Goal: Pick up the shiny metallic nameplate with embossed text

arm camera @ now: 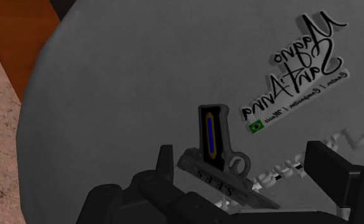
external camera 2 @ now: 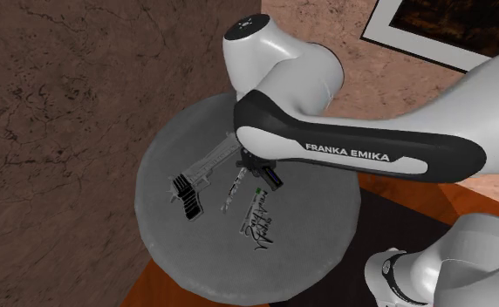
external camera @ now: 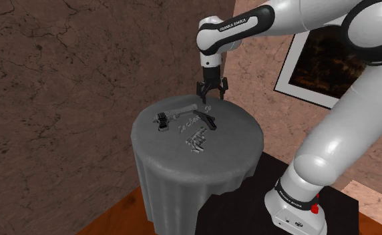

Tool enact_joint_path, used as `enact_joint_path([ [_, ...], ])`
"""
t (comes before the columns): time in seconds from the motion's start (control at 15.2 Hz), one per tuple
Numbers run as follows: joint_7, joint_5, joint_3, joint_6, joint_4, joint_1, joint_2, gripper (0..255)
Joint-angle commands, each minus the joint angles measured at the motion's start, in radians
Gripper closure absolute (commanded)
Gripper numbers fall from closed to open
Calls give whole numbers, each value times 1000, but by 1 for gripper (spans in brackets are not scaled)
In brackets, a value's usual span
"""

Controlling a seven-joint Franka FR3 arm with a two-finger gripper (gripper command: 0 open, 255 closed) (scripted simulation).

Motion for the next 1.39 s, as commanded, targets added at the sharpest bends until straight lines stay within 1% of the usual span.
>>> enact_joint_path([
  [0.0,12,1,-15,3,65,-15,85,0],
  [0.26,41,12,-39,3,196,-40,248,0],
  [0.59,72,34,-69,-20,381,-76,450,0],
  [1.06,69,39,-67,60,338,-77,488,0],
  [1.25,69,40,-66,66,335,-77,492,0],
  [1.32,69,40,-66,67,334,-77,491,255],
])
